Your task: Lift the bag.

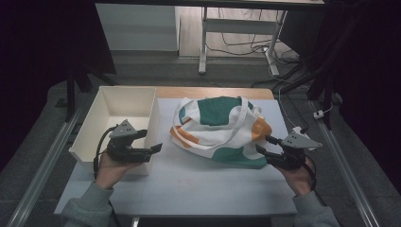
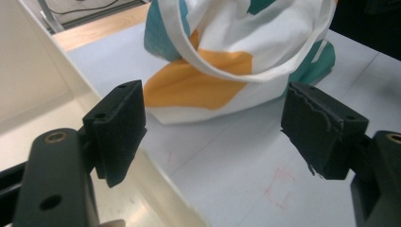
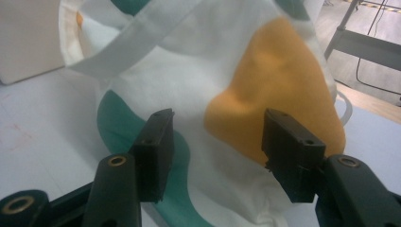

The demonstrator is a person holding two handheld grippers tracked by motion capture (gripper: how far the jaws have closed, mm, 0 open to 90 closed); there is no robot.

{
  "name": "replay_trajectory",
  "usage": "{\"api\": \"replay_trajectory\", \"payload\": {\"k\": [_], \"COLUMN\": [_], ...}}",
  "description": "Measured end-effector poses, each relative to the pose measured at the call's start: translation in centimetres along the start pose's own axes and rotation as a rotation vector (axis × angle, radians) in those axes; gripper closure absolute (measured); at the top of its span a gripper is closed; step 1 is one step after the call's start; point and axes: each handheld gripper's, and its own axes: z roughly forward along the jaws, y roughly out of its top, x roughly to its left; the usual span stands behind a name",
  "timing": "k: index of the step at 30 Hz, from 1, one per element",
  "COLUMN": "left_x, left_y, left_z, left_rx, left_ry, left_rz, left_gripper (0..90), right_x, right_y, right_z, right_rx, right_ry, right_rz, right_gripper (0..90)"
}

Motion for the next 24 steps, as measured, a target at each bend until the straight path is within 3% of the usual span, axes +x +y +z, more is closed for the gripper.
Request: {"api": "replay_trajectory", "payload": {"k": [9,24], "left_x": [0.4,0.6], "left_y": [-1.6,-2.0], "left_z": [-0.5,-0.5], "left_rx": [0.022,0.027], "left_ry": [0.015,0.014], "left_rz": [-0.023,-0.036], "left_gripper": [20.7,20.3], "right_x": [0.1,0.3], "right_y": [-1.3,-1.3], "right_z": [-0.1,-0.2], "right_rx": [0.029,0.029], "right_ry": [0.001,-0.020], "right_rz": [-0.007,-0.035], "right_gripper": [44.5,44.3]}}
